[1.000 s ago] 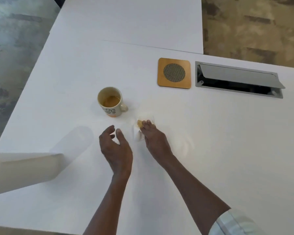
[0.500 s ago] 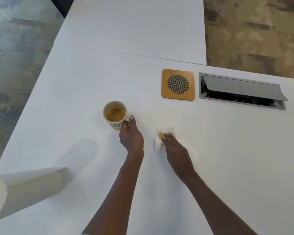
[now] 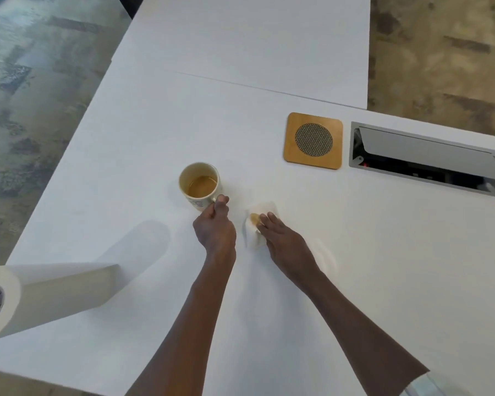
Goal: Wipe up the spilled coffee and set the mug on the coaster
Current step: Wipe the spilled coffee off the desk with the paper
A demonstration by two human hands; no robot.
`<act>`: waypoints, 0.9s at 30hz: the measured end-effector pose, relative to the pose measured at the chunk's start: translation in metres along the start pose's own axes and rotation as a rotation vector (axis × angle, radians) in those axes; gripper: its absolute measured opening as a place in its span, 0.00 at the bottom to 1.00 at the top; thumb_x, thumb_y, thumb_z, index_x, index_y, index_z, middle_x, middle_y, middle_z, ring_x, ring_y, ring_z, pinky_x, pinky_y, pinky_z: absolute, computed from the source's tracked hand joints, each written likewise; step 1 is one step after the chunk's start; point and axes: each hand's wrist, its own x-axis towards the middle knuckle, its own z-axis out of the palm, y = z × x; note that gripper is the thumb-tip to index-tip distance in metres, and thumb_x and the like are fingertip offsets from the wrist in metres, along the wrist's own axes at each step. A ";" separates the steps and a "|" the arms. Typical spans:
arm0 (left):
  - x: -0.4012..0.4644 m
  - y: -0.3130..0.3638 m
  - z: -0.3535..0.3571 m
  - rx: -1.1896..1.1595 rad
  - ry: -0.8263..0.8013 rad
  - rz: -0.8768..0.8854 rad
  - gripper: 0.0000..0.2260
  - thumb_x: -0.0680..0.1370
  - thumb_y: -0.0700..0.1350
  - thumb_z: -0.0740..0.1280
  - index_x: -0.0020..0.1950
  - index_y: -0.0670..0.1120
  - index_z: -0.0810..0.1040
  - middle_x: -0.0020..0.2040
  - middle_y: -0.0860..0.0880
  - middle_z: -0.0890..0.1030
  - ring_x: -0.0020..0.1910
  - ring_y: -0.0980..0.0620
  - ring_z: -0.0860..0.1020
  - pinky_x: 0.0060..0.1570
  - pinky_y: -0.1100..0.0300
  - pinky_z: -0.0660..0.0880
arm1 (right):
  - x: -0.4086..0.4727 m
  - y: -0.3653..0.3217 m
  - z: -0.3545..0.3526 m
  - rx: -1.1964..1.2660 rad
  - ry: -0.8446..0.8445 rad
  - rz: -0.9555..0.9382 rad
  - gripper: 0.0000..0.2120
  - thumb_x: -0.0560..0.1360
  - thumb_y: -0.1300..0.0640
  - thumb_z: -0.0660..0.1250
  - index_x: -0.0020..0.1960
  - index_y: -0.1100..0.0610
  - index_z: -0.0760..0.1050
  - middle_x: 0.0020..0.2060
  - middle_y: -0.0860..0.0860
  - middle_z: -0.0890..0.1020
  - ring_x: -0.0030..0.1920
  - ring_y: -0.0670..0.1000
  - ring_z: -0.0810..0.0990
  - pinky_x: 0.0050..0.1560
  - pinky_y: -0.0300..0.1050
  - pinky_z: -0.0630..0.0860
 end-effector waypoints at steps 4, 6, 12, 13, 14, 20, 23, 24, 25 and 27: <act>0.001 0.004 -0.026 0.096 -0.038 0.066 0.07 0.81 0.49 0.67 0.44 0.53 0.84 0.43 0.49 0.81 0.43 0.54 0.77 0.40 0.67 0.72 | 0.009 -0.002 0.002 -0.024 0.033 0.011 0.20 0.73 0.69 0.68 0.64 0.60 0.77 0.67 0.54 0.76 0.69 0.54 0.72 0.63 0.47 0.73; 0.002 0.008 -0.039 0.113 -0.075 0.101 0.08 0.80 0.49 0.68 0.42 0.55 0.84 0.43 0.50 0.81 0.44 0.55 0.77 0.41 0.65 0.72 | 0.022 -0.008 0.008 -0.018 0.053 0.034 0.20 0.74 0.70 0.67 0.65 0.61 0.77 0.67 0.55 0.76 0.69 0.55 0.72 0.65 0.48 0.72; 0.014 0.029 -0.074 0.134 -0.111 0.186 0.09 0.80 0.49 0.69 0.43 0.48 0.86 0.42 0.50 0.86 0.54 0.46 0.85 0.58 0.55 0.76 | 0.065 -0.047 0.031 0.011 0.036 0.014 0.17 0.75 0.70 0.65 0.62 0.62 0.78 0.66 0.57 0.77 0.68 0.58 0.73 0.65 0.52 0.72; 0.015 0.033 -0.079 0.142 -0.115 0.194 0.10 0.80 0.49 0.69 0.42 0.48 0.86 0.42 0.50 0.86 0.55 0.46 0.85 0.60 0.53 0.76 | 0.065 -0.053 0.034 0.010 0.035 -0.002 0.16 0.74 0.70 0.65 0.61 0.62 0.79 0.65 0.57 0.77 0.68 0.58 0.74 0.65 0.52 0.72; 0.016 0.038 -0.084 0.147 -0.119 0.197 0.11 0.80 0.49 0.69 0.42 0.48 0.85 0.41 0.50 0.86 0.54 0.46 0.85 0.61 0.52 0.76 | 0.062 -0.058 0.036 0.010 0.034 -0.022 0.16 0.74 0.70 0.66 0.60 0.62 0.79 0.65 0.57 0.78 0.67 0.58 0.75 0.64 0.52 0.73; 0.018 0.065 -0.107 0.127 -0.190 0.205 0.10 0.82 0.47 0.67 0.44 0.47 0.84 0.43 0.51 0.87 0.52 0.53 0.86 0.63 0.55 0.76 | 0.033 -0.061 0.038 0.004 0.049 -0.082 0.16 0.72 0.70 0.69 0.59 0.61 0.80 0.63 0.56 0.79 0.65 0.55 0.77 0.59 0.49 0.77; 0.022 0.071 -0.117 0.141 -0.216 0.209 0.11 0.82 0.48 0.67 0.45 0.46 0.84 0.46 0.47 0.87 0.53 0.51 0.86 0.68 0.48 0.74 | 0.057 -0.073 0.044 0.023 0.069 0.013 0.16 0.75 0.70 0.65 0.62 0.63 0.78 0.64 0.58 0.78 0.67 0.58 0.75 0.61 0.52 0.76; 0.024 0.073 -0.120 0.145 -0.221 0.212 0.11 0.81 0.49 0.67 0.45 0.46 0.84 0.46 0.47 0.87 0.53 0.51 0.86 0.69 0.47 0.73 | 0.070 -0.079 0.044 0.047 0.075 0.052 0.16 0.77 0.68 0.63 0.63 0.63 0.77 0.65 0.58 0.78 0.67 0.59 0.74 0.61 0.53 0.76; 0.025 0.074 -0.123 0.149 -0.222 0.214 0.11 0.81 0.49 0.67 0.45 0.46 0.85 0.46 0.48 0.87 0.53 0.51 0.86 0.69 0.46 0.73 | 0.084 -0.086 0.045 0.072 0.082 0.093 0.15 0.78 0.67 0.62 0.64 0.62 0.77 0.65 0.58 0.78 0.67 0.59 0.74 0.60 0.54 0.76; 0.027 0.076 -0.129 0.151 -0.222 0.221 0.11 0.81 0.50 0.68 0.44 0.46 0.85 0.46 0.48 0.88 0.53 0.52 0.86 0.69 0.45 0.73 | 0.111 -0.097 0.046 0.098 0.082 0.154 0.14 0.80 0.64 0.60 0.63 0.60 0.77 0.65 0.57 0.78 0.65 0.60 0.75 0.56 0.55 0.78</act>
